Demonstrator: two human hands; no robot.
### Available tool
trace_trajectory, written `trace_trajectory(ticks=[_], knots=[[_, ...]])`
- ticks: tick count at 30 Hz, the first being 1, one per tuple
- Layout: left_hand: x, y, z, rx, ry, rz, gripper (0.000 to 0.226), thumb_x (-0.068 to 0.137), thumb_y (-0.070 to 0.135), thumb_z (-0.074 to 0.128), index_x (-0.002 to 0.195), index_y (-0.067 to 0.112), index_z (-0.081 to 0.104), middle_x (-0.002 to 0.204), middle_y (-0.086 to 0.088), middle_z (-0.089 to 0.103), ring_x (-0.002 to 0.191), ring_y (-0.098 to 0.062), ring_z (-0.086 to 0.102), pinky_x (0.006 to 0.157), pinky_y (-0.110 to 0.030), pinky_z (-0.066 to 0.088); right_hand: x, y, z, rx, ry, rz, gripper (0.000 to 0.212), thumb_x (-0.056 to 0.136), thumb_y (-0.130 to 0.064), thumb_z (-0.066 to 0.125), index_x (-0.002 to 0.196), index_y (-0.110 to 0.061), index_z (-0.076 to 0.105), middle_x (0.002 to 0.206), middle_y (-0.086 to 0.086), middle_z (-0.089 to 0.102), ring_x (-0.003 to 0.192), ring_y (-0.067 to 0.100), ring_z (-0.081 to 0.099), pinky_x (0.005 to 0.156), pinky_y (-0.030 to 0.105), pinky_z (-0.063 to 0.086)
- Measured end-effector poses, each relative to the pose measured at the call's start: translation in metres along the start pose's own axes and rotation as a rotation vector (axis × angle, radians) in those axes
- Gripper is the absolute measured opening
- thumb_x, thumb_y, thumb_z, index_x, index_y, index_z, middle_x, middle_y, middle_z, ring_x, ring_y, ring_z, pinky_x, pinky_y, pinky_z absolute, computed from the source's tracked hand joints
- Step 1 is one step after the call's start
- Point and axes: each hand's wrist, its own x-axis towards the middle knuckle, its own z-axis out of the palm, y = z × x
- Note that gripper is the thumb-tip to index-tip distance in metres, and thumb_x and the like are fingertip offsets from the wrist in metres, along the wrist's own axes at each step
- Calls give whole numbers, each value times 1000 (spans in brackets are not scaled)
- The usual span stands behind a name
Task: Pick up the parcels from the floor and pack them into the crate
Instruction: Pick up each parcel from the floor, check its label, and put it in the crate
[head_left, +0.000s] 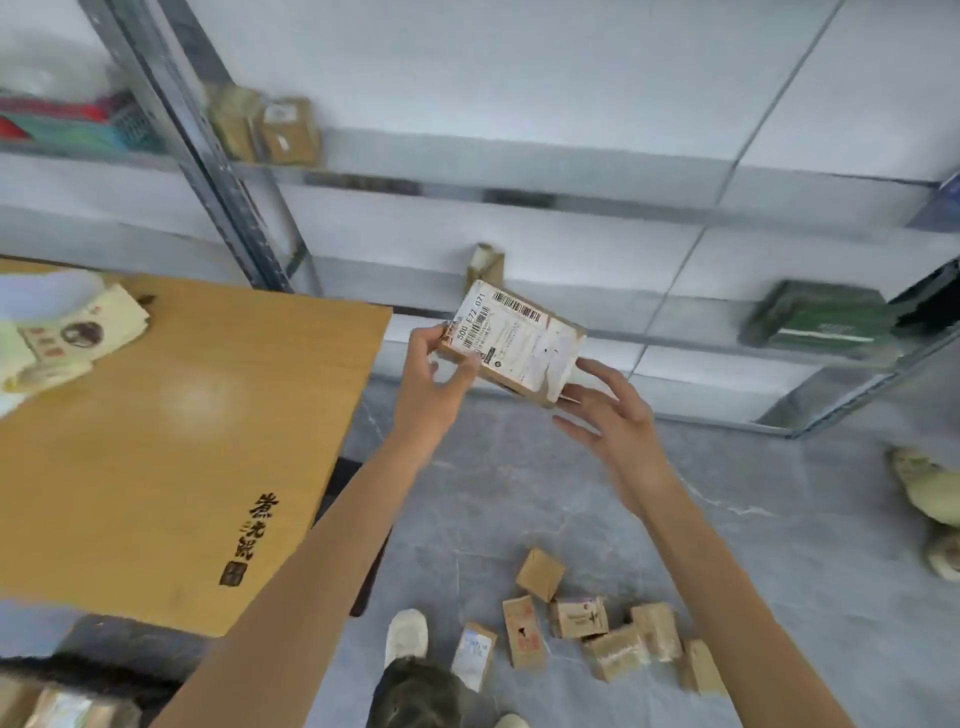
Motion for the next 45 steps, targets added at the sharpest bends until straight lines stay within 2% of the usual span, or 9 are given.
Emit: trace_trajectory(ticks=[6,9,12,17,21,25,32,39,45], knots=[[-65,114,-36,-87,48,161,55,76,30,74,123,30,47,127,2,53,116,-12,54,101,-41,46,-103,-100,34,10,-116,-115,41,96,-16,52,134,-27,42,107,18,67,96,27,69,86,40,56],[-99,146,-55,48,-44,247,86,69,47,74,141,37,28,135,8,42,119,-5,49,100,-29,45,-152,-122,52,2,-124,-138,37,94,-18,54,127,-23,38,107,19,65,90,24,70,83,43,57],[-130,171,-75,42,-152,327,96,80,32,73,145,46,4,140,21,33,122,5,42,91,-22,48,-196,-136,63,12,-148,-193,30,92,-22,55,116,-21,38,103,18,67,93,26,69,80,42,58],[-183,194,-120,-56,-169,346,78,90,22,60,138,52,6,145,17,37,123,10,37,76,-4,45,-245,-155,78,-180,-148,-267,18,94,-25,53,104,-10,50,88,14,64,89,22,66,83,40,57],[-226,195,-156,-98,-211,348,73,91,21,59,142,48,15,138,19,46,125,7,40,77,-6,46,-277,-159,99,-376,-140,-345,24,90,-37,57,114,-34,54,109,2,64,104,17,62,91,36,52],[-263,193,-178,-69,-267,369,71,93,20,57,149,37,16,139,20,47,129,3,40,85,-10,46,-313,-143,116,-143,-443,-266,53,88,-42,56,139,-43,41,132,-13,58,121,10,56,99,39,45],[-308,188,-190,-68,-230,395,51,97,19,48,144,33,33,142,20,44,131,2,41,108,-25,39,-350,-110,118,35,-437,-216,55,86,-30,65,137,-36,44,122,5,65,111,21,63,82,34,55],[-343,182,-181,-86,-112,342,47,97,16,46,139,33,35,115,31,60,112,8,56,84,-14,48,-357,-102,107,-20,-518,-191,57,86,-34,62,138,-37,41,123,5,65,114,22,62,100,50,47],[-374,163,-204,-96,30,262,41,97,17,46,134,34,42,113,26,64,107,2,61,78,-16,51,-360,-77,127,-48,-654,-117,85,63,-56,79,137,-43,40,126,4,63,117,21,60,97,44,50]])
